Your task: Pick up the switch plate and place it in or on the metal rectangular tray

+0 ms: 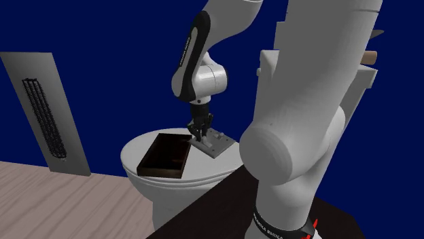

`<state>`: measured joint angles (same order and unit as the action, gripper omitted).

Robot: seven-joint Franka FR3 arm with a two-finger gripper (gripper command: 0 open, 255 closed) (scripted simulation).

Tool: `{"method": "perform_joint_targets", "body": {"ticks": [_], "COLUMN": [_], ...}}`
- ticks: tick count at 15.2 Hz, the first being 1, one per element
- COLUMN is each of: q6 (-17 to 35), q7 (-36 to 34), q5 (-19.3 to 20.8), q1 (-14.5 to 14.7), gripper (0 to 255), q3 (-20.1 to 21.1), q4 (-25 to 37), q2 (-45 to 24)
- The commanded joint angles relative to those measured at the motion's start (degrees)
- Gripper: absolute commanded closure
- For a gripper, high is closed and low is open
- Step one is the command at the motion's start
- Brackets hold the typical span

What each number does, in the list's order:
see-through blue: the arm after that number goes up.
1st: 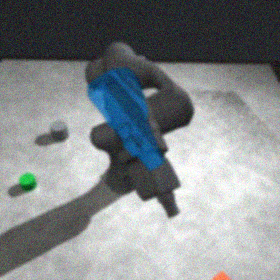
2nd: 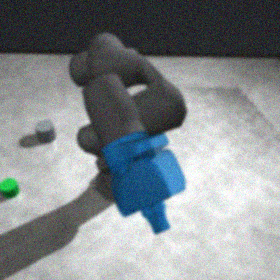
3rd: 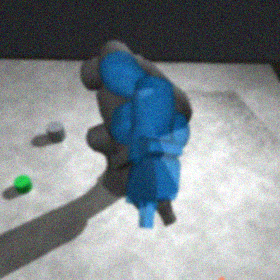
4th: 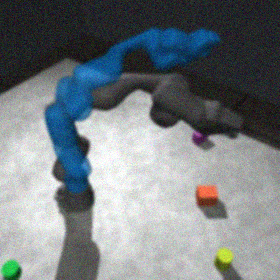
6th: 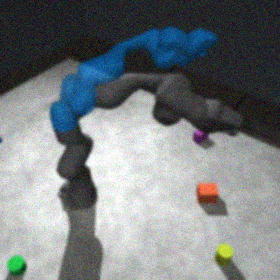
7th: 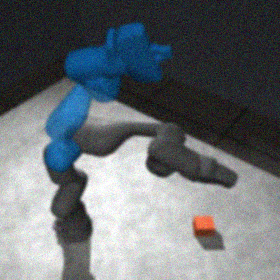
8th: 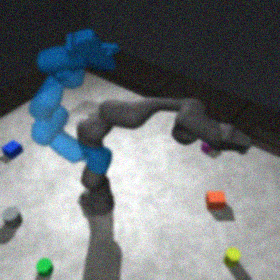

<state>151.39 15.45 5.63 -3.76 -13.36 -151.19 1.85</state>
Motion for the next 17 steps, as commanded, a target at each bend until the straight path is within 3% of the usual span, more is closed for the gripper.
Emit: {"method": "perform_joint_targets", "body": {"ticks": [1,16,17], "q6": [-1.41,-14.14,-13.51], "q7": [-1.52,-11.81,-11.8], "q5": [-1.06,-4.66,-4.71], "q1": [1.25,8.23,8.21], "gripper": [255,255,255], "q3": [1.23,7.36,7.39], "q4": [3.34,35.54,35.43], "q2": [-2.05,-22.14,-22.66]}}
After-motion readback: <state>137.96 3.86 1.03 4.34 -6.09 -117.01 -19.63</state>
